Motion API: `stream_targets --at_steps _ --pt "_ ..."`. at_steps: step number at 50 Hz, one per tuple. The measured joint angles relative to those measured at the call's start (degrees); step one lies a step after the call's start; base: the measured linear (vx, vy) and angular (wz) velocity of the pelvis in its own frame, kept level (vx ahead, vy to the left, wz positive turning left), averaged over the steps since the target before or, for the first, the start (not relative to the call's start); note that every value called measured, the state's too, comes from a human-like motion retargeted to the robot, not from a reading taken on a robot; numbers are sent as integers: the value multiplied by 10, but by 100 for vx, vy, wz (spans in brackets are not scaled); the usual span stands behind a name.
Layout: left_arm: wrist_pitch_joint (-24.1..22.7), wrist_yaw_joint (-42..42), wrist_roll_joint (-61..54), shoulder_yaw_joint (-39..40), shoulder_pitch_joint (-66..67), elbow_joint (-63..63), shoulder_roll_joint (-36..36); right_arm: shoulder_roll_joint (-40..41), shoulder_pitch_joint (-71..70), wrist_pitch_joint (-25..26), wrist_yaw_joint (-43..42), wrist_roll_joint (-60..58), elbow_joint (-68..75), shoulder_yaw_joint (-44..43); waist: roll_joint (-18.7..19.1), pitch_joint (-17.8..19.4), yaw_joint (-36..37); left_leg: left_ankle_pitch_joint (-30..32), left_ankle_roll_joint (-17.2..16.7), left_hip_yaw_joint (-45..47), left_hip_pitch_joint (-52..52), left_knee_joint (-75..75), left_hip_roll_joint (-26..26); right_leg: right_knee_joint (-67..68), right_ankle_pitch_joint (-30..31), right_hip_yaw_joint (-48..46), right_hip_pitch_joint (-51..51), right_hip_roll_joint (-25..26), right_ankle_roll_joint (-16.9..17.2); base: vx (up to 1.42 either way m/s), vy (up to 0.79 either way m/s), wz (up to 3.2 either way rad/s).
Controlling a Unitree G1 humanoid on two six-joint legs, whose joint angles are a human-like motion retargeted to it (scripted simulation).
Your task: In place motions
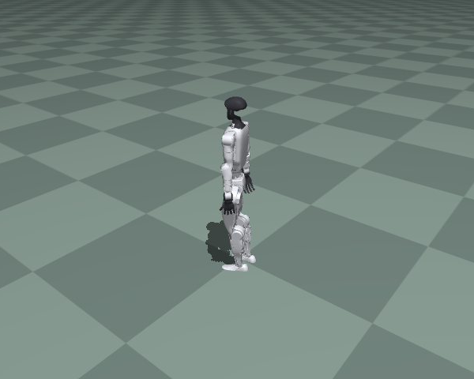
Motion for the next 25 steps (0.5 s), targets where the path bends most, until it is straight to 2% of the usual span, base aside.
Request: stream_targets --at_steps 25 --pt "0 0 2 3 5 6 -1 0 2 0 0 0 2 1 -1 -4 4 1 -2 -4 -1 1 0 -1 -2 -2 2 1 -1 0 0 0"
